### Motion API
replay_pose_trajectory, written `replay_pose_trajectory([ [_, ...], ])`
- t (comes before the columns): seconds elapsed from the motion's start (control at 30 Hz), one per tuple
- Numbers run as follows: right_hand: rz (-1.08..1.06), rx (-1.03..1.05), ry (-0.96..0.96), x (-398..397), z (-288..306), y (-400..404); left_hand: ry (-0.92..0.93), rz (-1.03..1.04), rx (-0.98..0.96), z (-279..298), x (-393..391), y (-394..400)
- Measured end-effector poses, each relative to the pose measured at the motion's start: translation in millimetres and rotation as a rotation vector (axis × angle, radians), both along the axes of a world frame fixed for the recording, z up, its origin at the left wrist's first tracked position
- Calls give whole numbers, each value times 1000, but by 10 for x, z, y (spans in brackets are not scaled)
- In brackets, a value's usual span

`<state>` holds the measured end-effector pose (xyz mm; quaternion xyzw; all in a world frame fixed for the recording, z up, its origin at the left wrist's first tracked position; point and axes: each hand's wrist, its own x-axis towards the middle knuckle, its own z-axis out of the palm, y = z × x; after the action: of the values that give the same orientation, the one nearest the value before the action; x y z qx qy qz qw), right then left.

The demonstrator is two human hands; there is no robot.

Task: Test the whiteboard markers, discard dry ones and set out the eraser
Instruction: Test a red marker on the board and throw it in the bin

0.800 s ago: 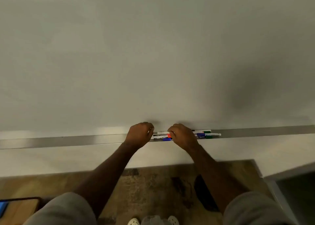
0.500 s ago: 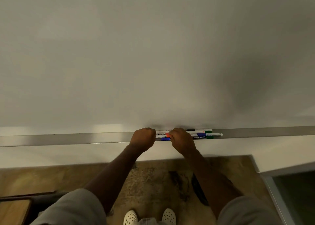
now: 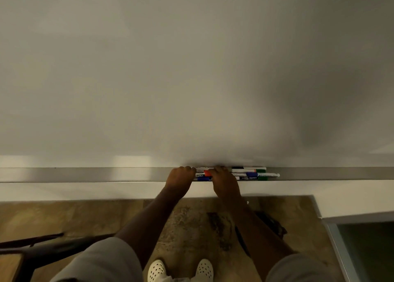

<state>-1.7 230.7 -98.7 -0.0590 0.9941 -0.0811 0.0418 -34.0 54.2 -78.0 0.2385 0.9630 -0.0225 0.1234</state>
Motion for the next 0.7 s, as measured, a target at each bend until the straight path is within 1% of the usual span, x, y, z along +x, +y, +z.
replay_pose_trajectory([
  [0.2, -3, -34, 26, -50, -81, -26, -8, 22, 49, -54, -41, -27],
  [0.33, 13, -109, 117, -30, 17, -31, 16, 40, 92, -44, -46, -50],
  [0.4, 18, -178, 175, -26, 116, -36, 45, 58, 177, -35, -46, -50],
  [0.53, -6, -309, 231, -36, 391, -51, 144, 17, 457, 63, -24, 5],
  [0.6, -42, -367, 265, -33, 553, -69, 194, 12, 549, 163, -9, 47],
  [0.7, -50, -448, 317, 2, 791, -113, 243, 59, 672, 321, -1, 61],
])
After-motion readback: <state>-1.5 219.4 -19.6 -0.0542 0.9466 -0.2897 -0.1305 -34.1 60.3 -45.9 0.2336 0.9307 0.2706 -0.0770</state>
